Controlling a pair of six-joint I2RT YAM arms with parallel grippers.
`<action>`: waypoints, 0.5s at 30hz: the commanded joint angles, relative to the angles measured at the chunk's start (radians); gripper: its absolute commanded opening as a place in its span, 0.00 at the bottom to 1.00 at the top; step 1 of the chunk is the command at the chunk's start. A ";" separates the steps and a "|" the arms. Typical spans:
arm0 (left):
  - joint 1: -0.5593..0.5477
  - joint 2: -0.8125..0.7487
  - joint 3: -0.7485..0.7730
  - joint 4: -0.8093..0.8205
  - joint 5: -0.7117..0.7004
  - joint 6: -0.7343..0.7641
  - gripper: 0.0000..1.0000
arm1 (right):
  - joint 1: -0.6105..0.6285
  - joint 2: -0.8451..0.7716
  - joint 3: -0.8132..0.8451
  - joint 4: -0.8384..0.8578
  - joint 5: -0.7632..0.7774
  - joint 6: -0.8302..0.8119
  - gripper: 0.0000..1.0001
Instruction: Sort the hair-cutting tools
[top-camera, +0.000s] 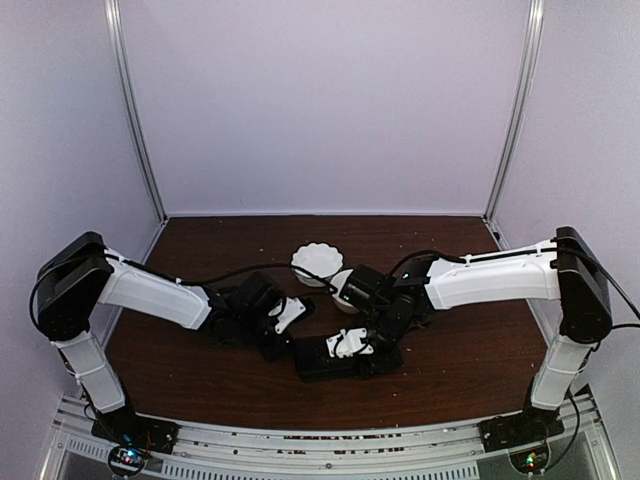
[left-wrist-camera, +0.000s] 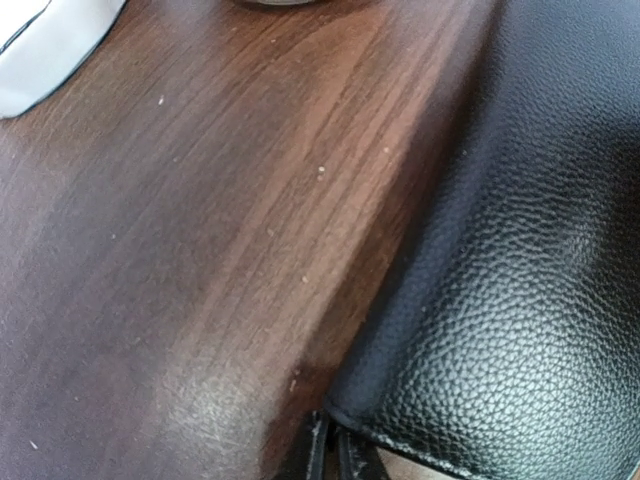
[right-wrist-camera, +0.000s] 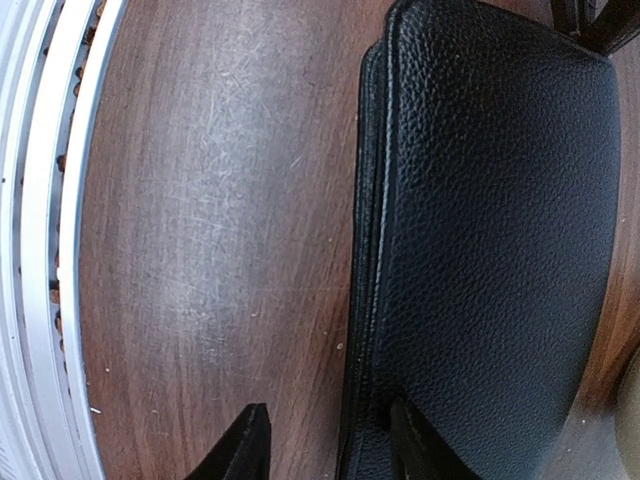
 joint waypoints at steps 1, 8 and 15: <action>0.007 0.011 0.038 -0.027 -0.040 0.027 0.02 | 0.004 0.024 -0.020 0.005 0.022 0.017 0.41; 0.007 -0.054 -0.011 -0.112 -0.019 0.002 0.00 | 0.003 0.044 -0.059 0.029 0.098 -0.015 0.39; -0.013 -0.110 -0.048 -0.198 0.032 -0.024 0.00 | 0.000 0.091 -0.037 0.039 0.158 0.011 0.34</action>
